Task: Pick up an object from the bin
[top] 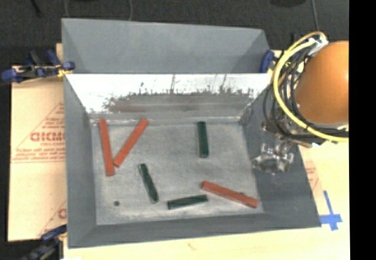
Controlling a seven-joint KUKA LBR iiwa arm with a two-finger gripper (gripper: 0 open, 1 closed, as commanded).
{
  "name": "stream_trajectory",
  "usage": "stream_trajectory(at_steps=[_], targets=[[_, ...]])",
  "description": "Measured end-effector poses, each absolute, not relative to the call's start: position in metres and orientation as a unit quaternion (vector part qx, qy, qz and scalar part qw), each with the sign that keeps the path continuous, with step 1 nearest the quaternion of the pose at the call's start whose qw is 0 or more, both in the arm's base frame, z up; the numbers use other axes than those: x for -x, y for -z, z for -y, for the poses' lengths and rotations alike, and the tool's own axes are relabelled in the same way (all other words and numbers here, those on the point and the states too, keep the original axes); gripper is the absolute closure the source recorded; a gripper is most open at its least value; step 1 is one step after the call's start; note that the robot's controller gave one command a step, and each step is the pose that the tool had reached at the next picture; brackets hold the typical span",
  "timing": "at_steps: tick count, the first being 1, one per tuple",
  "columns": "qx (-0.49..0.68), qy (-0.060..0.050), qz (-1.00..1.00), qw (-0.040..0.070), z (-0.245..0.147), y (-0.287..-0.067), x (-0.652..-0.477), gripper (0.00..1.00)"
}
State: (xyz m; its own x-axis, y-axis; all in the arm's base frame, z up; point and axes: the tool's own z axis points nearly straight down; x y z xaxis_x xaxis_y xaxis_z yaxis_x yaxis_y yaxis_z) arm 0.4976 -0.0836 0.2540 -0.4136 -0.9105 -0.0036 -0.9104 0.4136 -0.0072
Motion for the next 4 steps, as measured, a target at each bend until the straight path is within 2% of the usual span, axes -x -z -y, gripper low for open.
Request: stream_trajectory(at_steps=[1, 2, 3, 4], targets=[[0.544, -0.003, -0.839, -0.002, 0.068, -0.166, -0.471, 1.00], [0.624, -0.001, -0.781, 0.001, 0.011, -0.138, -0.488, 1.00], [0.697, -0.001, -0.717, 0.002, -0.090, -0.122, -0.493, 1.00], [0.694, -0.001, -0.720, 0.002, -0.087, -0.123, -0.493, 0.00]])
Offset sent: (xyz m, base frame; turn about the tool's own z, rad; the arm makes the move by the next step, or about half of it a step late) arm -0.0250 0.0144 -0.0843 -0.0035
